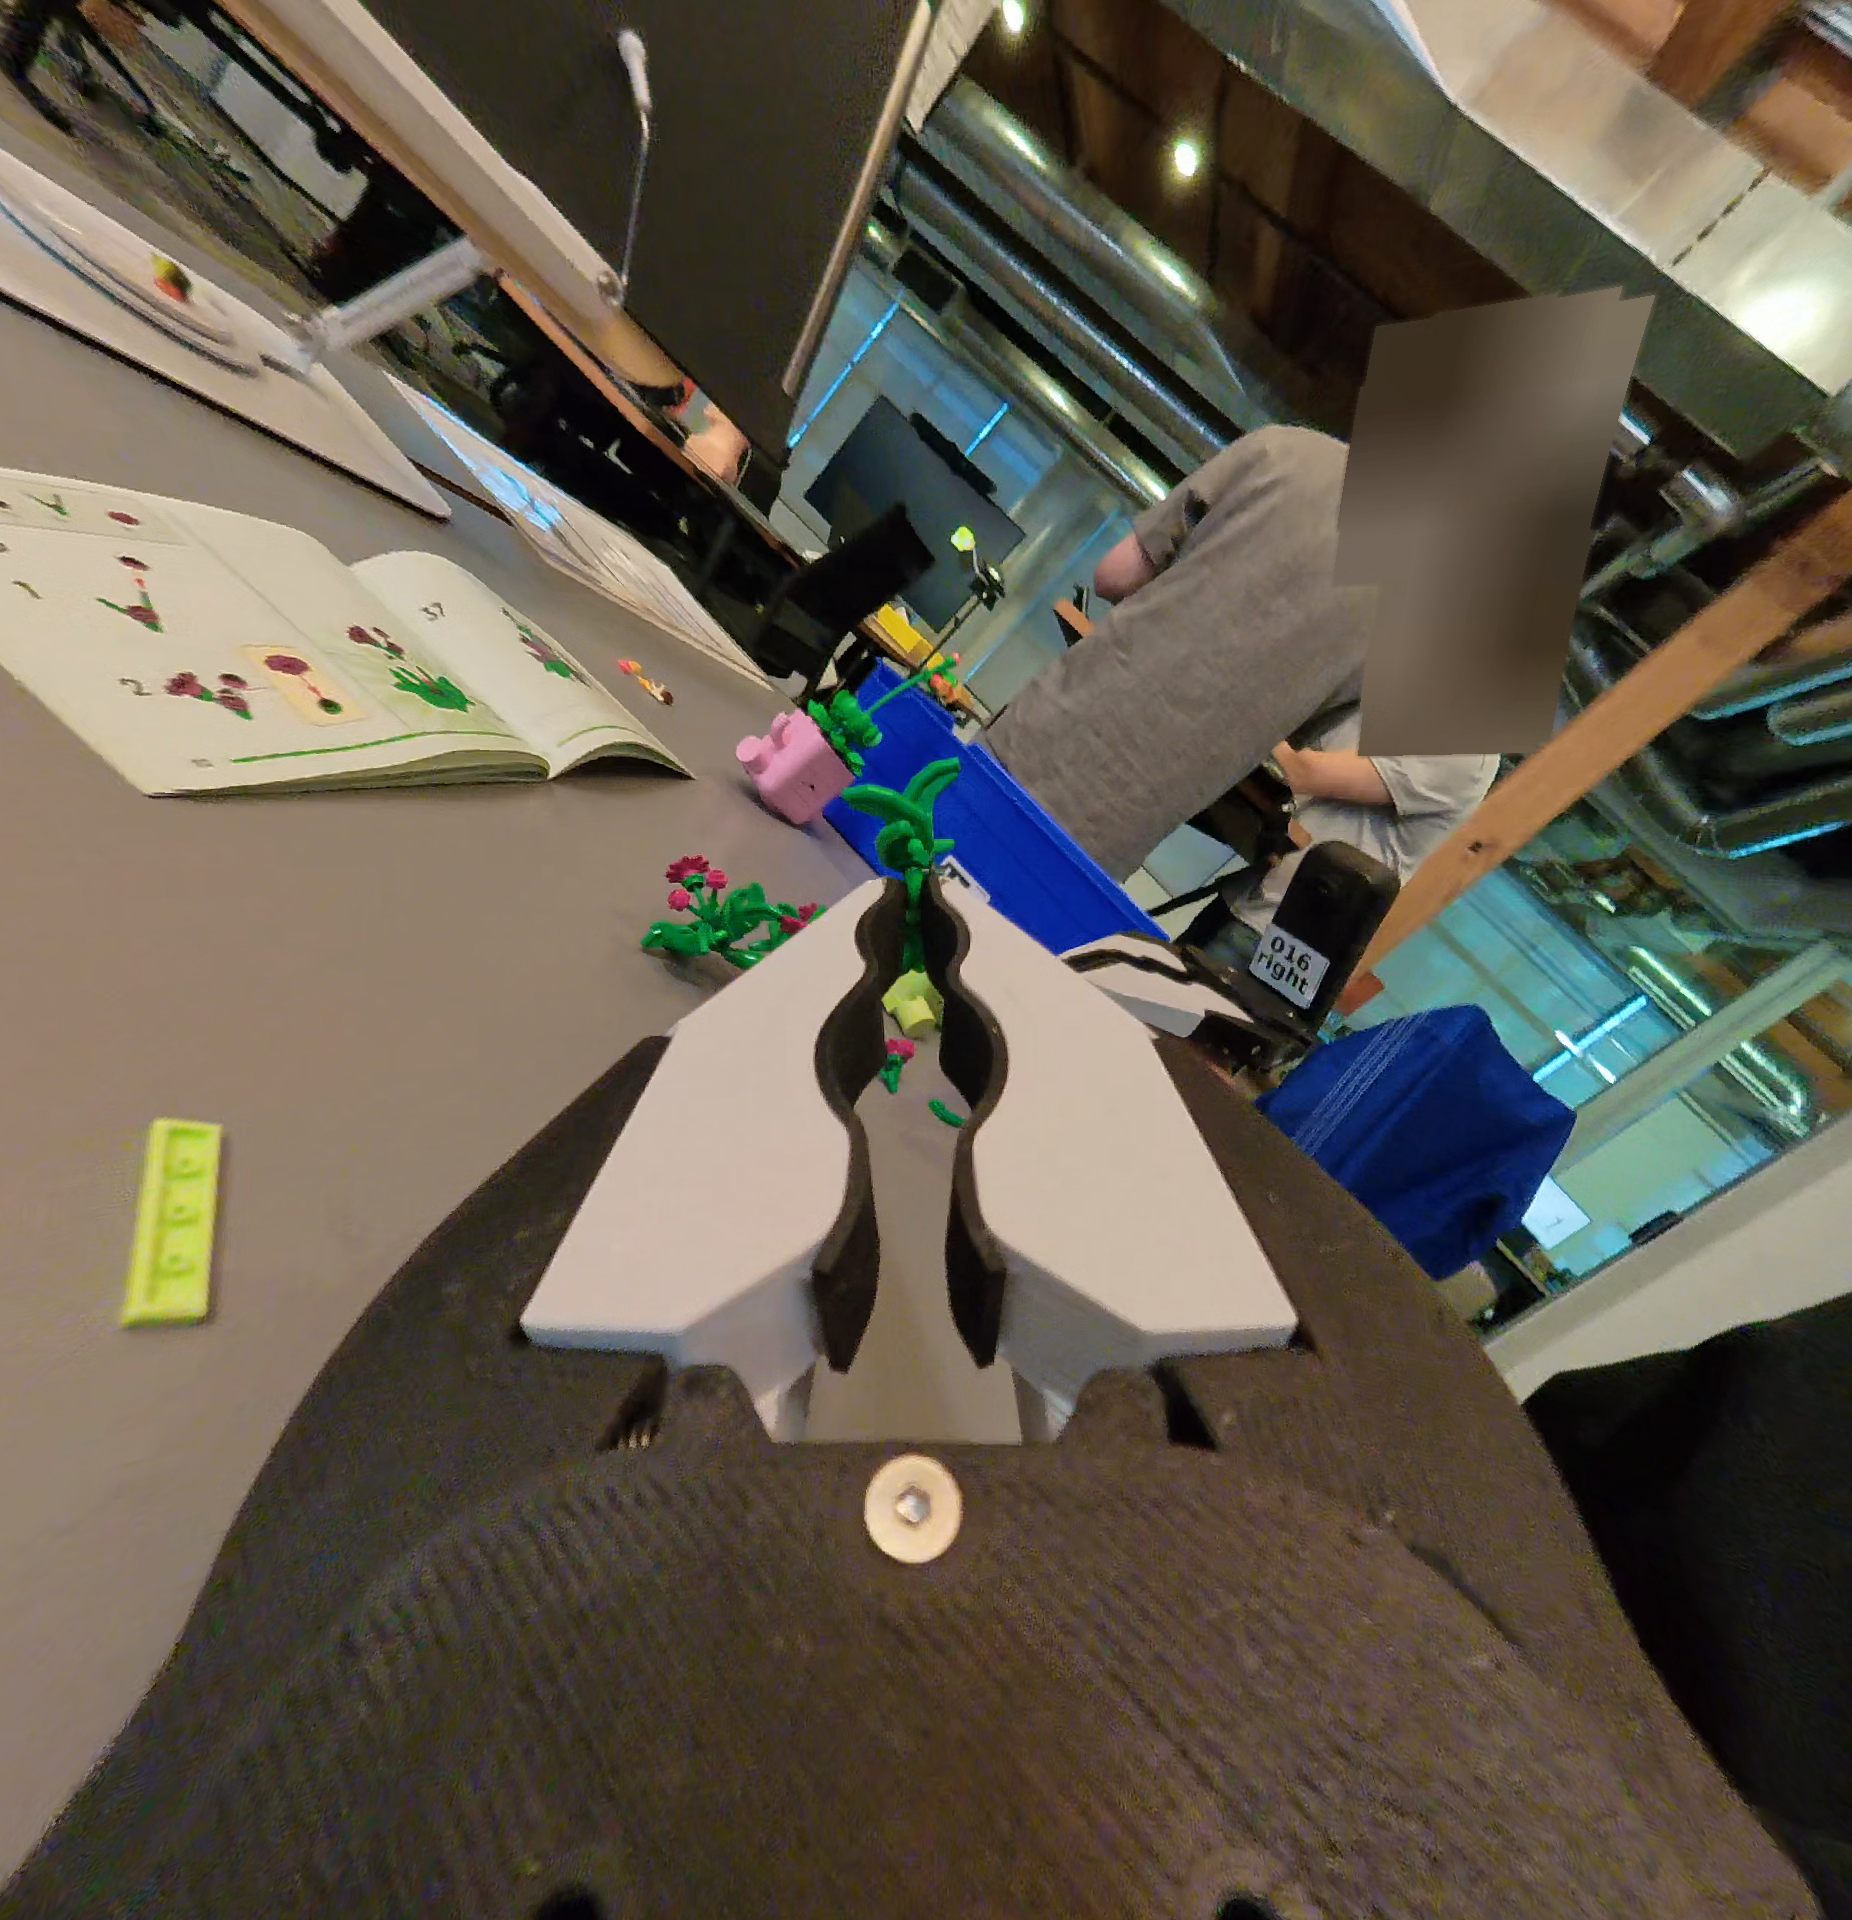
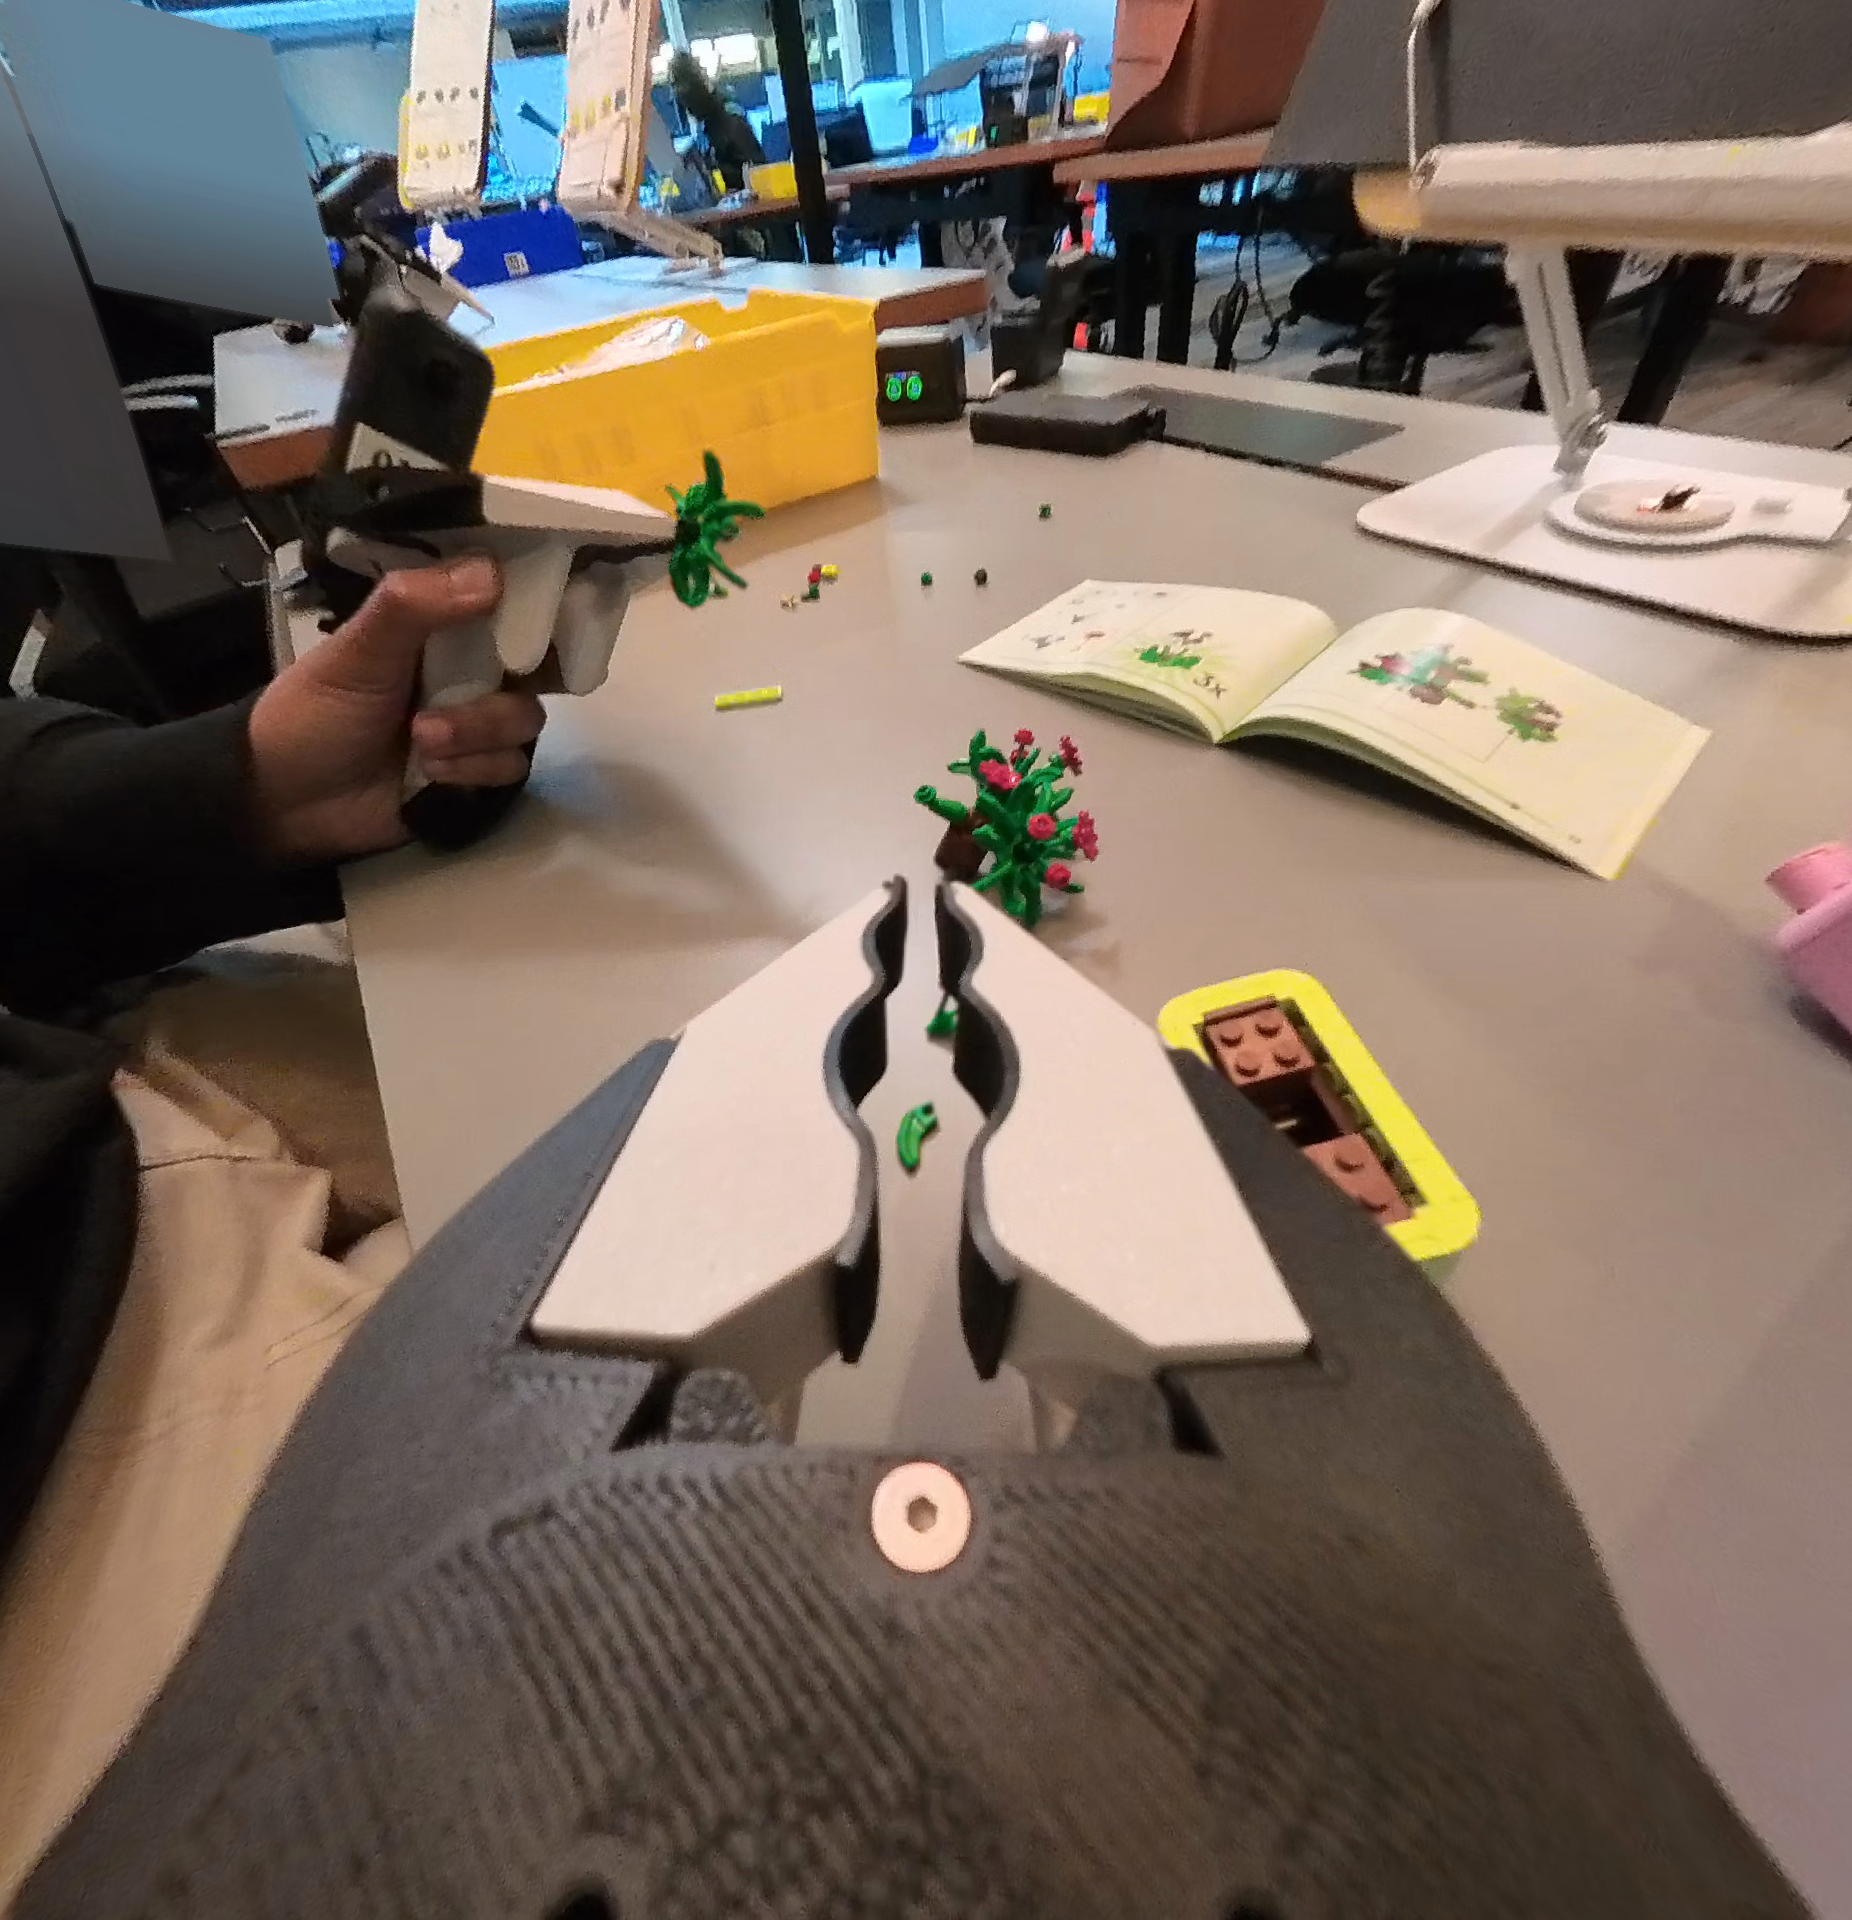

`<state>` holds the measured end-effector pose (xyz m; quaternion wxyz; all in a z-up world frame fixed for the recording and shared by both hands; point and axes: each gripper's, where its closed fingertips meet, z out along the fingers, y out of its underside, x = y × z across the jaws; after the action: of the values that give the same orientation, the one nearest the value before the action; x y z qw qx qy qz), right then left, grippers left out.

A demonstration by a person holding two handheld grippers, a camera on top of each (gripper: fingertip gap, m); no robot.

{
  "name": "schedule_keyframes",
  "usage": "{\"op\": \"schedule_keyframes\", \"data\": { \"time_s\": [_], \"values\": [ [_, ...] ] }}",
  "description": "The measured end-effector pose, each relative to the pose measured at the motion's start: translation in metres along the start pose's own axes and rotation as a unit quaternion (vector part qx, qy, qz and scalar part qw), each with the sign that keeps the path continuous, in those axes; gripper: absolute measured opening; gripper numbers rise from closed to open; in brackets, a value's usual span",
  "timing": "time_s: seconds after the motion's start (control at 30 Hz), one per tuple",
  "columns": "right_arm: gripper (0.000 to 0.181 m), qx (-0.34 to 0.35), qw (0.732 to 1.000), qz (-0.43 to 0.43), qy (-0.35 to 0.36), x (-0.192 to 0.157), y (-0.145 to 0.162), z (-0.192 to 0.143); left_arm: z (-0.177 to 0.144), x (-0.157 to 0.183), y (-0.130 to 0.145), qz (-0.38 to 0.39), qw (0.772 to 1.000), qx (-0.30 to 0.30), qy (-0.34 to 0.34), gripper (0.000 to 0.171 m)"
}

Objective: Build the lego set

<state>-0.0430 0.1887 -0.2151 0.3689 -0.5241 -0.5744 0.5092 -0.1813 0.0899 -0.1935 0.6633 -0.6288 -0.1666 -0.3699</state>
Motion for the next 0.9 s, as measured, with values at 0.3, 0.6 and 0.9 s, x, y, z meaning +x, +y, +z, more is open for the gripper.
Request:
{"op": "schedule_keyframes", "data": {
  "time_s": [0.3, 0.6, 0.9],
  "values": [
    [0.008, 0.052, 0.999, 0.000, 0.001, 0.009, -0.017, 0.001, -0.022, -0.002, -0.015, -0.018, 0.999, 0.049, 0.000, 0.000],
    [0.009, -0.001, 0.999, -0.042, 0.029, 0.008, -0.004, 0.016, -0.016, -0.001, -0.007, -0.028, 0.999, 0.027, 0.010, 0.000],
    [0.022, -0.101, 0.991, -0.079, 0.031, 0.003, 0.023, 0.035, -0.008, -0.006, 0.006, -0.048, 0.999, -0.019, -0.002, 0.000]
  ]
}}
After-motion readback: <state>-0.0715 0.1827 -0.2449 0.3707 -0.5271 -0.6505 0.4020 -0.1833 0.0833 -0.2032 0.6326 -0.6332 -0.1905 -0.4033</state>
